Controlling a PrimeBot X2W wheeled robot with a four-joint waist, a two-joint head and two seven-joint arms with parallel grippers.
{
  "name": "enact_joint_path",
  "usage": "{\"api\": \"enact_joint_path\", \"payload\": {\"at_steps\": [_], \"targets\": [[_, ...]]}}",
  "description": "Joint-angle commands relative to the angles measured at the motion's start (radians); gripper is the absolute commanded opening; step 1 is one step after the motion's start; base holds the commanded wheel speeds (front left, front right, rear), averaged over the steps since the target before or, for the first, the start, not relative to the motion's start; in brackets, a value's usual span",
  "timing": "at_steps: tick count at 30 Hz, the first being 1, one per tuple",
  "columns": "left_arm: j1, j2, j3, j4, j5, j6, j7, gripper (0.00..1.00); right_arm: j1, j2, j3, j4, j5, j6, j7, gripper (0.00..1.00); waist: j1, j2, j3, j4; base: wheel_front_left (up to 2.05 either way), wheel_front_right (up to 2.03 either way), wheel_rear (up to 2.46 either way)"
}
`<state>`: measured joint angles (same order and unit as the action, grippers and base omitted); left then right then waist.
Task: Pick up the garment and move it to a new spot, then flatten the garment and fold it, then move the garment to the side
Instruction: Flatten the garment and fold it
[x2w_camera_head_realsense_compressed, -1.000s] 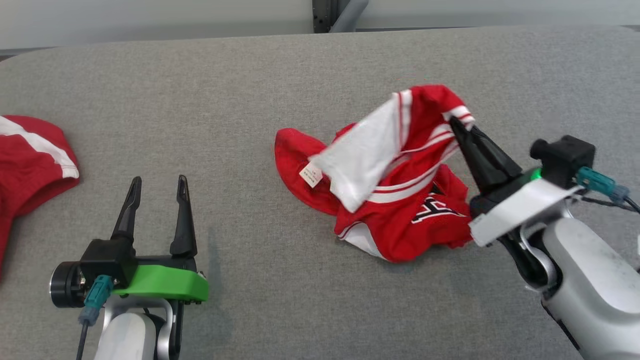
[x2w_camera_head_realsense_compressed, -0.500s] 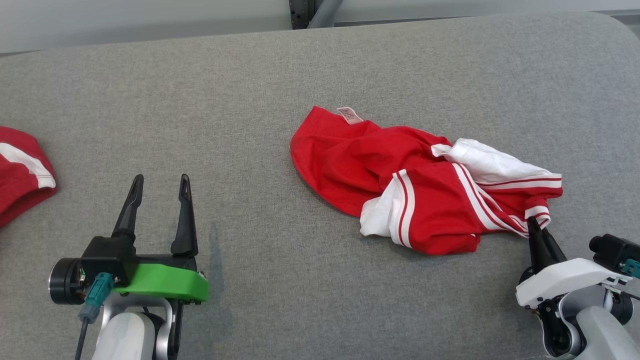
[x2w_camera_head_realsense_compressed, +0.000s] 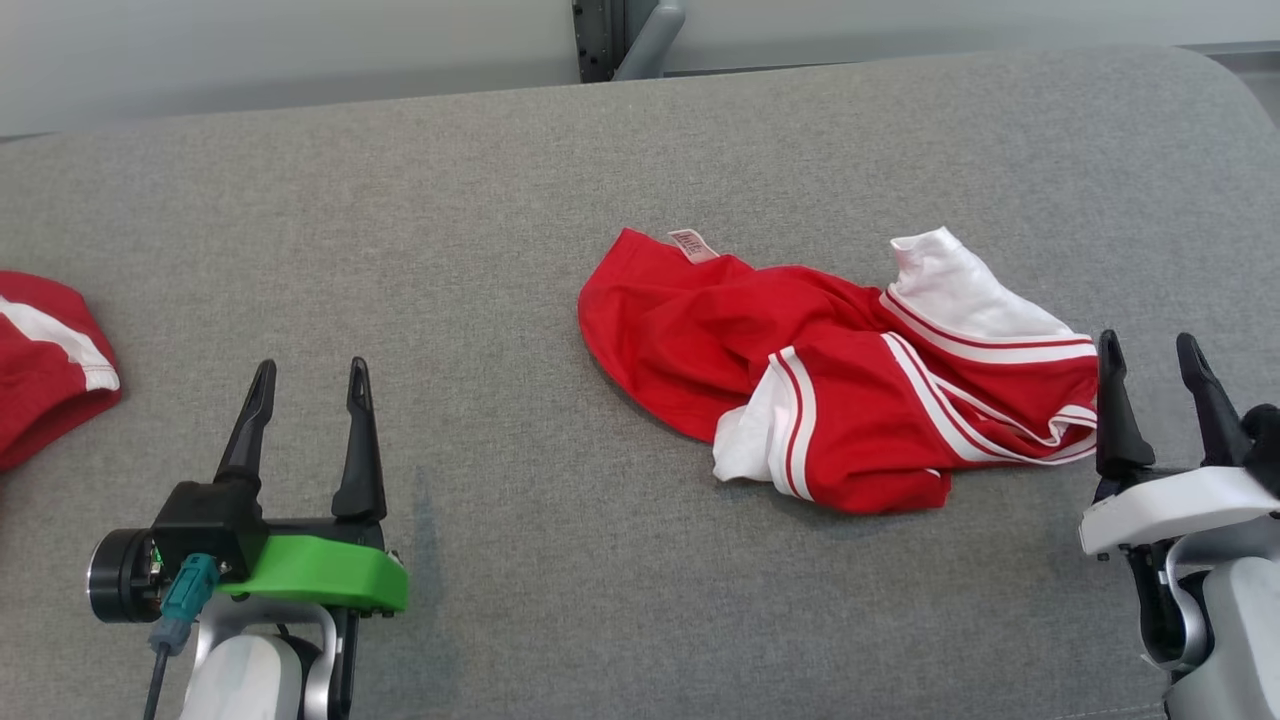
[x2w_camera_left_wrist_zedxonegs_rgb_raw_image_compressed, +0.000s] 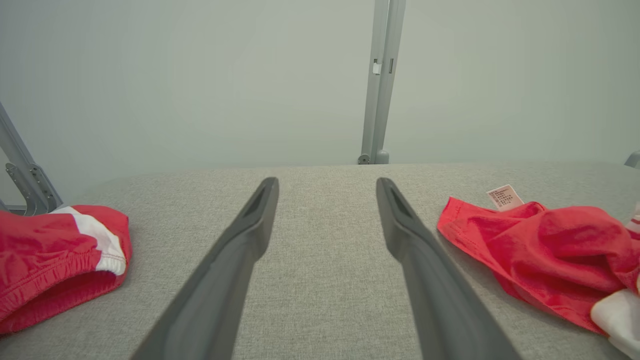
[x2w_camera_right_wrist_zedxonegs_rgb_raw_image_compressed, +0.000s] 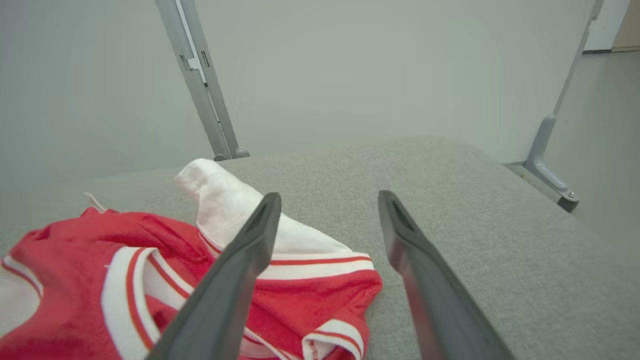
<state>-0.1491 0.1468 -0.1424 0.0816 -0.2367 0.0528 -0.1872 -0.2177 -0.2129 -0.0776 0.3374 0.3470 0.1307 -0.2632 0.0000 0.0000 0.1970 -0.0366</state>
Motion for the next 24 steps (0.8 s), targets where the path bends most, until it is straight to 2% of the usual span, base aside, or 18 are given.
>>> {"api": "enact_joint_path", "payload": {"at_steps": [1,6,11,24], "targets": [[0.013,0.008,0.001,0.000,-0.002,0.006,-0.004,1.00,0.016,0.004,-0.005,-0.025,-0.035,0.000,-0.004,1.00,0.0000,0.0000,-0.011,-0.004,0.00,0.00,0.00],[0.027,0.015,0.001,0.005,-0.005,0.008,-0.005,1.00,0.054,0.041,0.013,-0.167,-0.138,0.000,-0.003,1.00,0.0000,0.0000,-0.044,-0.011,0.00,0.00,0.00],[0.061,0.019,-0.006,0.008,-0.011,0.011,0.002,1.00,0.121,0.074,0.047,-0.280,-0.186,0.000,0.041,1.00,0.0000,0.0000,-0.086,-0.021,0.00,0.00,0.00],[0.097,0.026,-0.018,-0.011,-0.020,0.022,0.026,1.00,0.202,0.109,0.060,-0.366,-0.174,0.000,0.093,1.00,0.0000,0.0000,-0.105,-0.047,0.00,0.00,0.00]]}}
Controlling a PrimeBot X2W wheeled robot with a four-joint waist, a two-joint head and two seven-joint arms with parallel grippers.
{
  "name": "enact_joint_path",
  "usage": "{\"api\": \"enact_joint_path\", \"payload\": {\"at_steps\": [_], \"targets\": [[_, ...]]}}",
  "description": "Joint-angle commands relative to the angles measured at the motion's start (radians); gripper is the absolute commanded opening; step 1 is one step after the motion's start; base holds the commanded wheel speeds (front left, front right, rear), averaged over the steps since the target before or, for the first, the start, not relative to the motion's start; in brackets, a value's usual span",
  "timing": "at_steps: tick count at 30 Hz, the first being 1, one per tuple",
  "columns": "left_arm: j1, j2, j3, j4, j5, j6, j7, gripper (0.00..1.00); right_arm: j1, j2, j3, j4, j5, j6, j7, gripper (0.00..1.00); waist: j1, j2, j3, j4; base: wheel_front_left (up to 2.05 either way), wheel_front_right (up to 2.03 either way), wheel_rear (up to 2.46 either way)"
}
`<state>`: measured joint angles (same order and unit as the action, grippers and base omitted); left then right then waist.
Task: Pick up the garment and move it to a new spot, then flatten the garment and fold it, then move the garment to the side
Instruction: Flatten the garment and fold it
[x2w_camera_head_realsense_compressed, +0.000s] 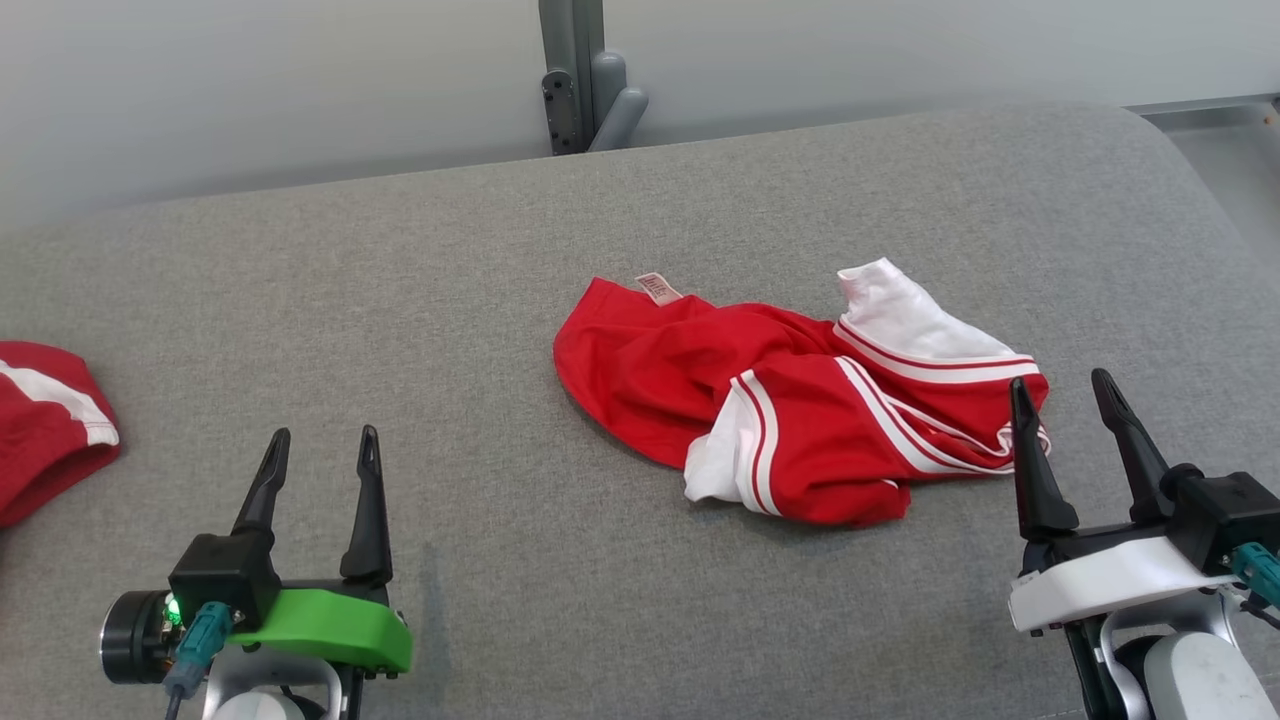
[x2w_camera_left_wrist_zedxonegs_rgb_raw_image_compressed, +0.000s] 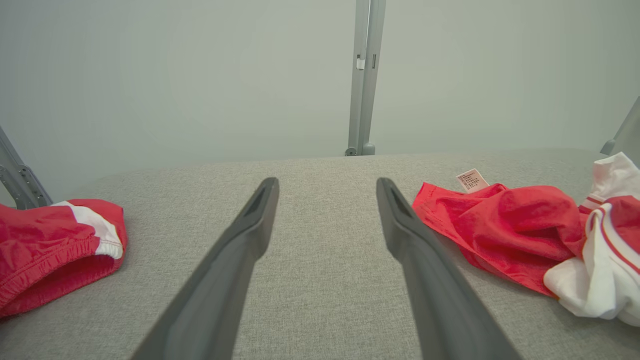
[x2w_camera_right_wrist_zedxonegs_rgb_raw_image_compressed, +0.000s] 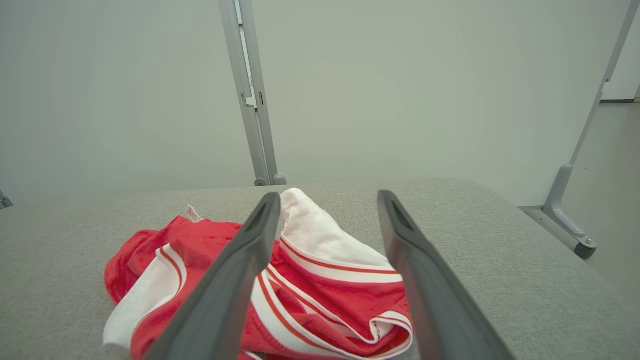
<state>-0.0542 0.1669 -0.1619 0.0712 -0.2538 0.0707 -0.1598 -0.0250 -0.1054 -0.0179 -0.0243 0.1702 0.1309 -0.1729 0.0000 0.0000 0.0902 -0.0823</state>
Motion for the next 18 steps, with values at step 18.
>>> {"api": "enact_joint_path", "payload": {"at_steps": [18], "targets": [[-0.255,-0.017,-0.103,0.086,0.000,-0.071,0.151,1.00,-0.046,0.012,0.027,-0.006,0.026,0.000,-0.005,1.00,0.0000,0.0000,0.103,-0.063,0.00,0.00,0.00]]}}
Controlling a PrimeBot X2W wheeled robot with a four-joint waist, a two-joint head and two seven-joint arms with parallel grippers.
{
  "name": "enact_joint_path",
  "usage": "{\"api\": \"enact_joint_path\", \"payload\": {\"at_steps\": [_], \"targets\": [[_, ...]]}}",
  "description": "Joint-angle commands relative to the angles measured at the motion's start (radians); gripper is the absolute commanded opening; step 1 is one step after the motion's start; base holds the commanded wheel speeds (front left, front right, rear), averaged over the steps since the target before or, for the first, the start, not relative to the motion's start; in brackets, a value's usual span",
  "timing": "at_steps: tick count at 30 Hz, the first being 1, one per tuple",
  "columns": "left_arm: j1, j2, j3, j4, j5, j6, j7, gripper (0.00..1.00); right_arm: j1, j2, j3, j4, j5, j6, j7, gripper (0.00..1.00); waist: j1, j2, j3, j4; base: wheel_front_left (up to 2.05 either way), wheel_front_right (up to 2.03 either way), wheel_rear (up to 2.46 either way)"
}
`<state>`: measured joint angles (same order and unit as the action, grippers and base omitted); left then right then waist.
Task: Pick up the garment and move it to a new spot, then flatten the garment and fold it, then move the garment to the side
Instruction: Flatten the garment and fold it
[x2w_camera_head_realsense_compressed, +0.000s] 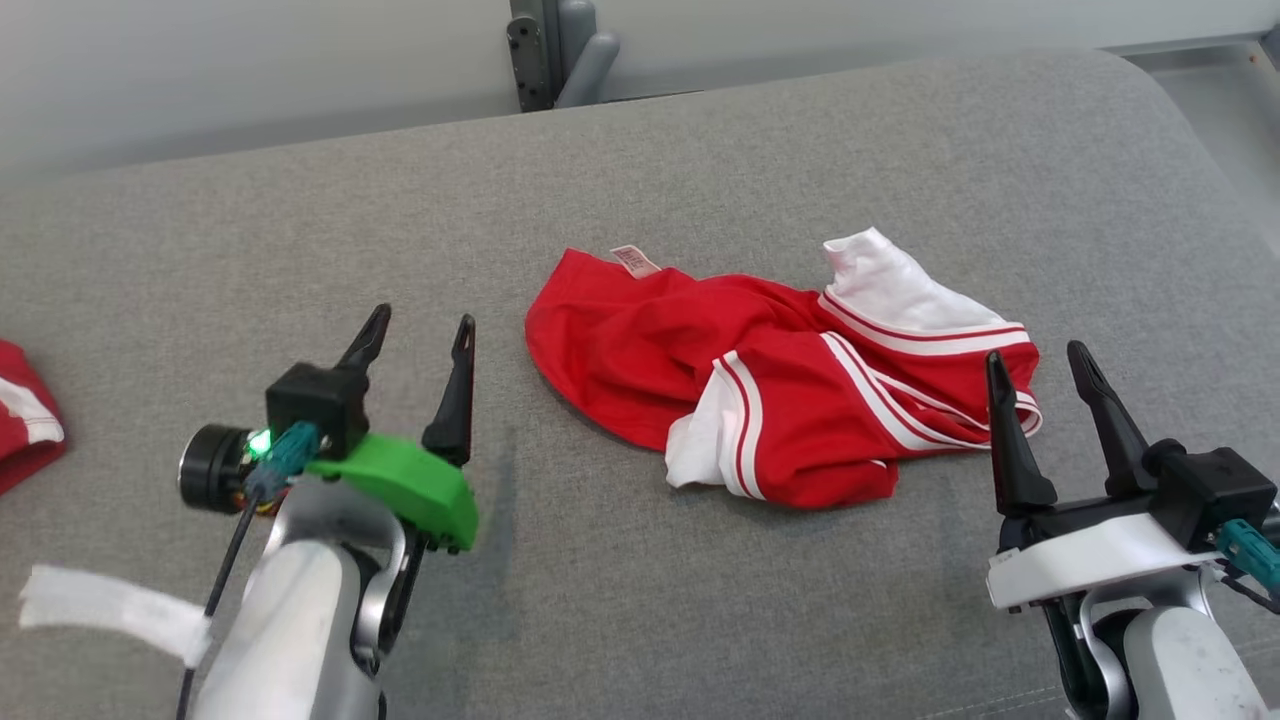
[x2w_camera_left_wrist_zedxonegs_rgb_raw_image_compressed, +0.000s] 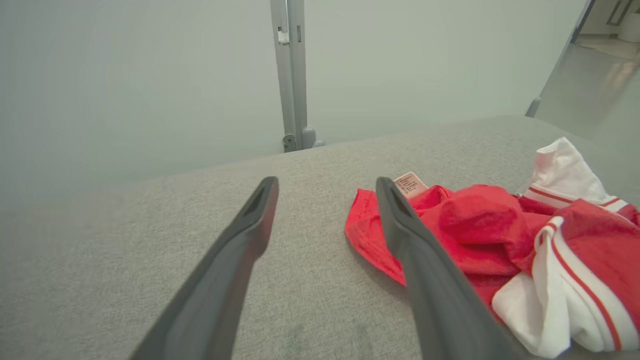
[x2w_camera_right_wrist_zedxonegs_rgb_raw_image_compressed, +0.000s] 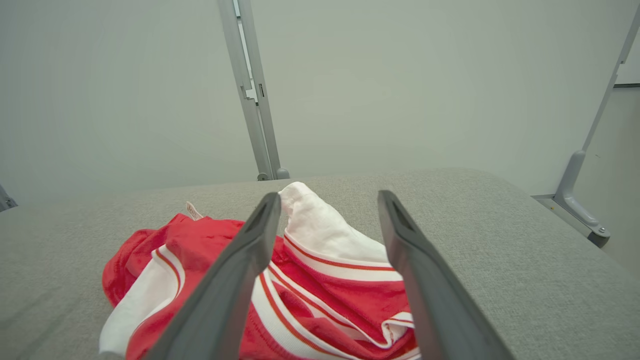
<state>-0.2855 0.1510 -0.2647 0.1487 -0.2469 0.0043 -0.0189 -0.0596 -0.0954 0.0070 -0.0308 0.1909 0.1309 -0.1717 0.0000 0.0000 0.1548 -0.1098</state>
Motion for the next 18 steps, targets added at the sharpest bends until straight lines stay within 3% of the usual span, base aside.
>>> {"api": "enact_joint_path", "payload": {"at_steps": [1,8,18], "targets": [[-0.056,-0.003,-0.015,0.039,-0.012,-0.021,0.044,1.00,-0.017,0.002,0.003,0.005,0.006,0.000,-0.009,1.00,0.0000,0.0000,0.050,-0.046,0.00,0.00,0.00],[-0.273,-0.019,-0.050,0.257,-0.088,-0.099,0.241,1.00,-0.060,0.013,0.035,0.046,0.024,0.000,-0.036,1.00,0.0000,0.0000,0.133,-0.140,0.00,0.00,0.00],[-0.498,0.025,-0.071,0.565,-0.154,-0.130,0.346,1.00,-0.104,0.034,0.072,0.116,0.051,0.000,-0.076,1.00,0.0000,0.0000,0.196,-0.234,0.00,0.00,0.00]]}}
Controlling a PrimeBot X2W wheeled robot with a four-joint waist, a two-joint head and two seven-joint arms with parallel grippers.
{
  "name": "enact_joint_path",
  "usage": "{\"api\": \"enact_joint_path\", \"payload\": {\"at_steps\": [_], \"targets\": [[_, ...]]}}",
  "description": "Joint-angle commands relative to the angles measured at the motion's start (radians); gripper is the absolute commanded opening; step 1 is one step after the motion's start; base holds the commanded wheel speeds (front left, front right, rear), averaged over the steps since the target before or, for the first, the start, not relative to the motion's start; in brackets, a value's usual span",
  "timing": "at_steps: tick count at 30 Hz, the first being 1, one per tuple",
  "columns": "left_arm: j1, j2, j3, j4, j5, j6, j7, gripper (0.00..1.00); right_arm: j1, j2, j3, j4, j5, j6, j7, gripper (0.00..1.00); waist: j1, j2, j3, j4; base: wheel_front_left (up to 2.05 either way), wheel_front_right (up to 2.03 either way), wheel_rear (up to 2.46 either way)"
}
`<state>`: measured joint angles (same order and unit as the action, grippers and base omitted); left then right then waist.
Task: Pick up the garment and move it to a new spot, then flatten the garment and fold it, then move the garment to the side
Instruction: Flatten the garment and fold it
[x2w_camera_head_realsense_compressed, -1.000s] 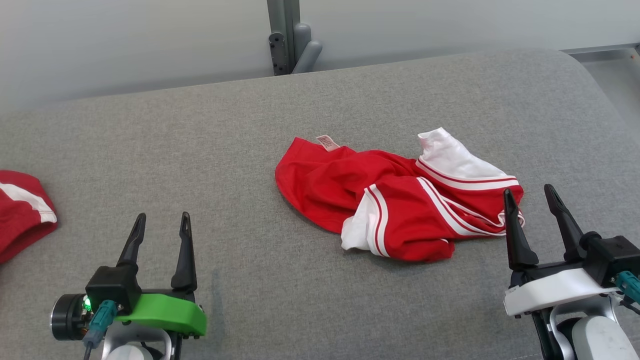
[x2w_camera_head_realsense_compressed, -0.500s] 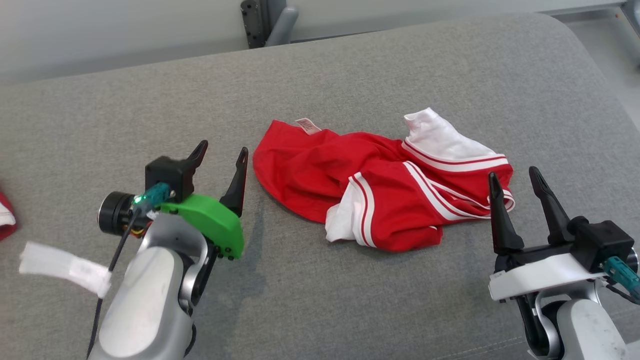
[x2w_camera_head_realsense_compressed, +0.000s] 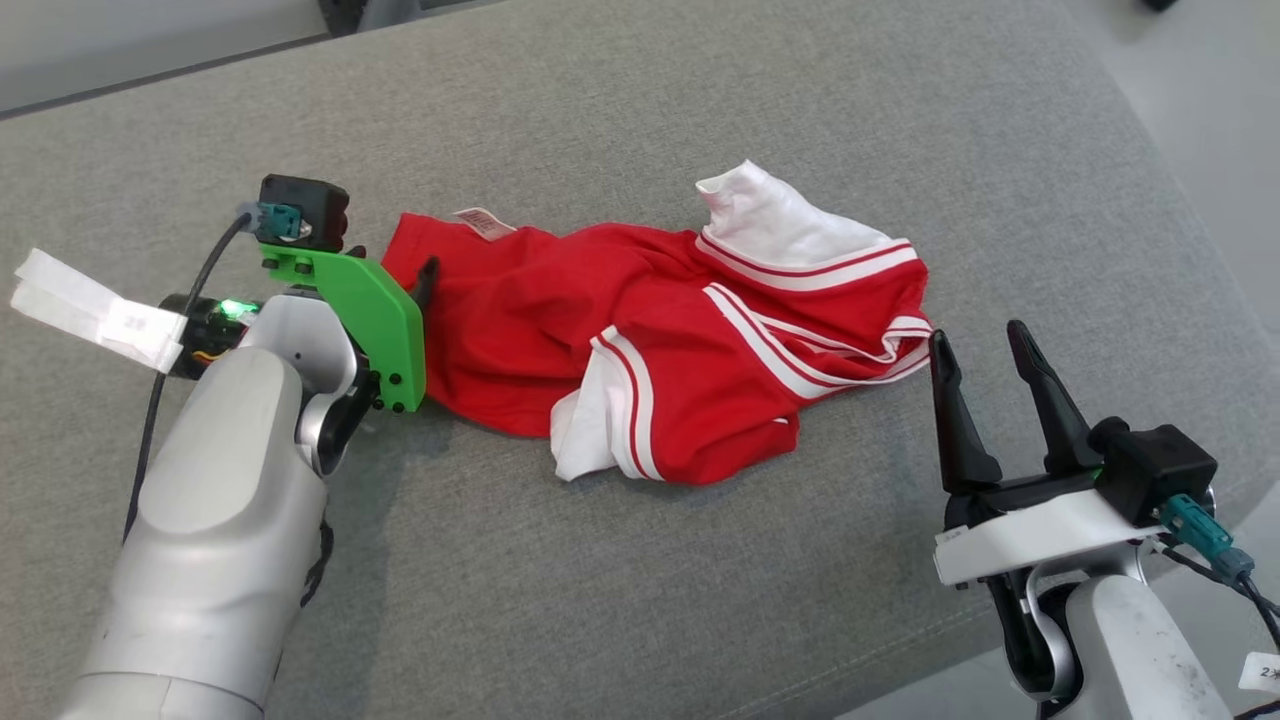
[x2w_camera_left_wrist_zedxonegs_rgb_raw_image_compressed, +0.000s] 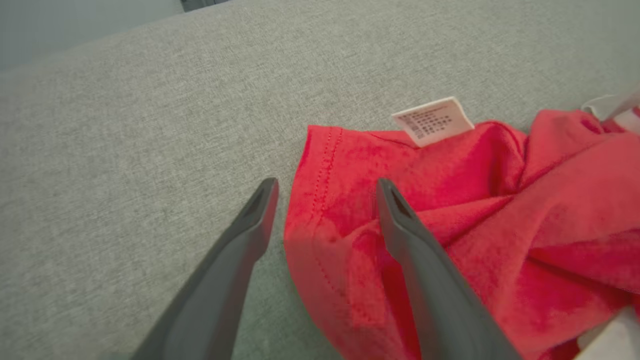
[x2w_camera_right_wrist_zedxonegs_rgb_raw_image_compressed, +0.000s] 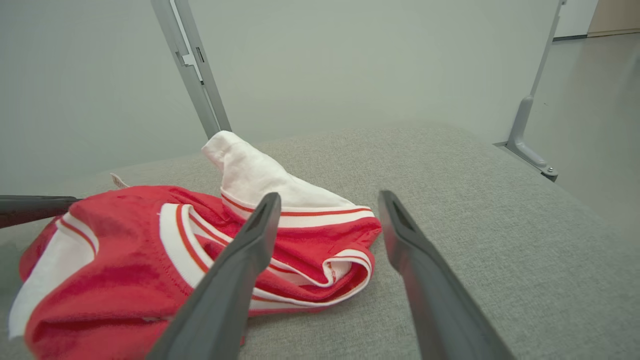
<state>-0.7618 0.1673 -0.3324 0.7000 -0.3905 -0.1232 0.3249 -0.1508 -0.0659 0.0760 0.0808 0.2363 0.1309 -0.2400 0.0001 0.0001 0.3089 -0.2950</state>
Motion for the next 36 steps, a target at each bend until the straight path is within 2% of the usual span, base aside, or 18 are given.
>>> {"api": "enact_joint_path", "payload": {"at_steps": [1,6,7,8,9,16,27,32,36], "targets": [[-0.034,0.010,-0.006,0.043,-0.019,-0.004,0.005,1.00,-0.016,0.005,0.006,0.011,0.009,0.000,-0.009,1.00,-0.0001,-0.0001,0.045,-0.054,0.00,0.00,0.00],[-0.083,0.010,-0.034,0.165,-0.056,-0.008,0.042,1.00,-0.026,0.008,0.013,0.034,0.016,0.000,-0.019,1.00,-0.0001,-0.0001,0.050,-0.067,0.00,0.00,0.00],[-0.086,0.007,-0.043,0.179,-0.064,-0.008,0.040,0.85,-0.027,0.008,0.011,0.037,0.017,0.000,-0.019,1.00,-0.0001,-0.0001,0.050,-0.066,0.00,0.00,0.00],[-0.091,0.006,-0.053,0.189,-0.073,-0.008,0.036,0.17,-0.028,0.008,0.010,0.038,0.017,0.000,-0.021,1.00,-0.0001,-0.0001,0.051,-0.065,0.00,0.00,0.00],[-0.096,0.005,-0.063,0.195,-0.086,-0.008,0.033,0.00,-0.032,0.008,0.010,0.039,0.017,0.000,-0.022,1.00,-0.0001,-0.0001,0.052,-0.064,0.00,0.00,0.00],[-0.146,0.031,-0.112,0.169,-0.111,-0.008,-0.108,0.00,-0.033,0.010,-0.001,0.042,0.013,0.000,-0.027,1.00,-0.0001,-0.0001,0.044,-0.041,0.00,0.00,0.00],[-0.295,0.100,-0.125,0.102,-0.083,-0.008,-0.435,0.00,-0.023,0.011,0.009,0.055,0.018,0.000,-0.026,1.00,-0.0001,-0.0001,-0.003,0.001,0.00,0.00,0.00],[-0.341,0.130,-0.136,0.010,-0.049,-0.006,-0.531,0.00,-0.002,0.010,-0.008,0.050,0.012,0.000,-0.024,1.00,-0.0001,-0.0001,-0.020,0.033,0.00,0.00,0.00],[-0.230,0.161,-0.142,-0.125,-0.026,0.027,-0.561,0.00,0.016,0.011,-0.027,0.041,0.009,0.000,-0.016,1.00,-0.0001,-0.0001,-0.030,0.072,0.00,0.00,0.00]]}}
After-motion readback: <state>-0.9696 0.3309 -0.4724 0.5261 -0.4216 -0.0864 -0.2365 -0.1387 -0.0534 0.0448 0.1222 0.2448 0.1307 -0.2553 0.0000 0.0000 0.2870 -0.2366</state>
